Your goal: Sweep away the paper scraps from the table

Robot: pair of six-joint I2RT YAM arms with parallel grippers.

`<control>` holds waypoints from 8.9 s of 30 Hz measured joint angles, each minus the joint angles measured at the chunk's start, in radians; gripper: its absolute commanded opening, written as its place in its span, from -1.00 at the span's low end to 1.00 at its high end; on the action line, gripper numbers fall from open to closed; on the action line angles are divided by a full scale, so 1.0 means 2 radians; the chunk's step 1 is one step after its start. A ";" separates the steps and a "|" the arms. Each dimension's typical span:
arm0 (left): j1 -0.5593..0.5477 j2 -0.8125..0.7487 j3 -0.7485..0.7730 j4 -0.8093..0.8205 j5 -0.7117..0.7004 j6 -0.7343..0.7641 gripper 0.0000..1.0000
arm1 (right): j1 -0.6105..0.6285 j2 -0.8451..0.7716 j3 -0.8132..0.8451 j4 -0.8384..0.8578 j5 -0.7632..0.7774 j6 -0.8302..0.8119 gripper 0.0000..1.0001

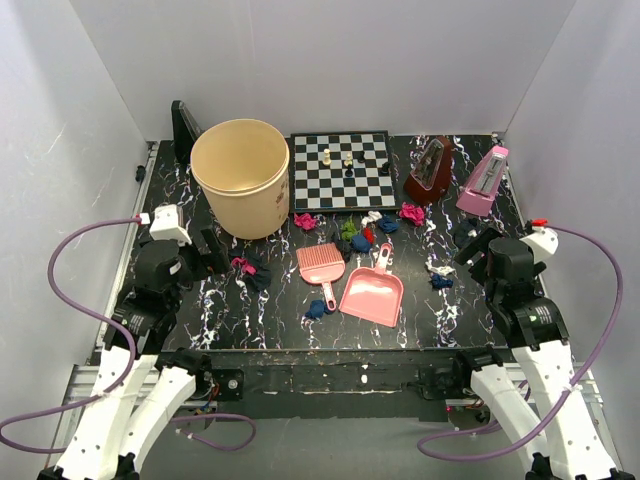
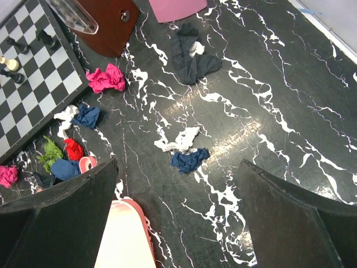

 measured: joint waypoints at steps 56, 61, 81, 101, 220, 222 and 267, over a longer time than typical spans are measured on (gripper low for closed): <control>0.000 -0.011 -0.004 0.006 0.039 0.017 0.96 | 0.374 0.618 0.194 0.162 -0.141 -0.037 0.14; 0.000 0.000 -0.004 0.012 0.044 0.017 0.96 | 0.374 0.632 0.200 0.165 -0.143 -0.036 0.19; -0.316 0.388 0.065 0.023 -0.059 -0.242 0.96 | 0.208 0.264 0.085 0.131 -0.056 -0.028 0.43; -0.358 0.591 0.179 0.030 -0.135 -0.394 0.51 | 0.173 0.138 0.013 0.104 -0.049 -0.051 0.37; -0.197 0.323 -0.113 0.705 0.083 -0.463 -1.00 | 0.140 0.083 -0.154 0.544 -0.476 0.174 0.61; -0.211 0.332 -0.112 0.719 0.071 -0.468 -1.00 | 0.140 0.082 -0.161 0.576 -0.476 0.195 0.55; -0.300 0.302 -0.166 0.838 -0.042 -0.445 0.92 | 0.137 0.047 -0.123 0.474 -0.397 0.131 -0.97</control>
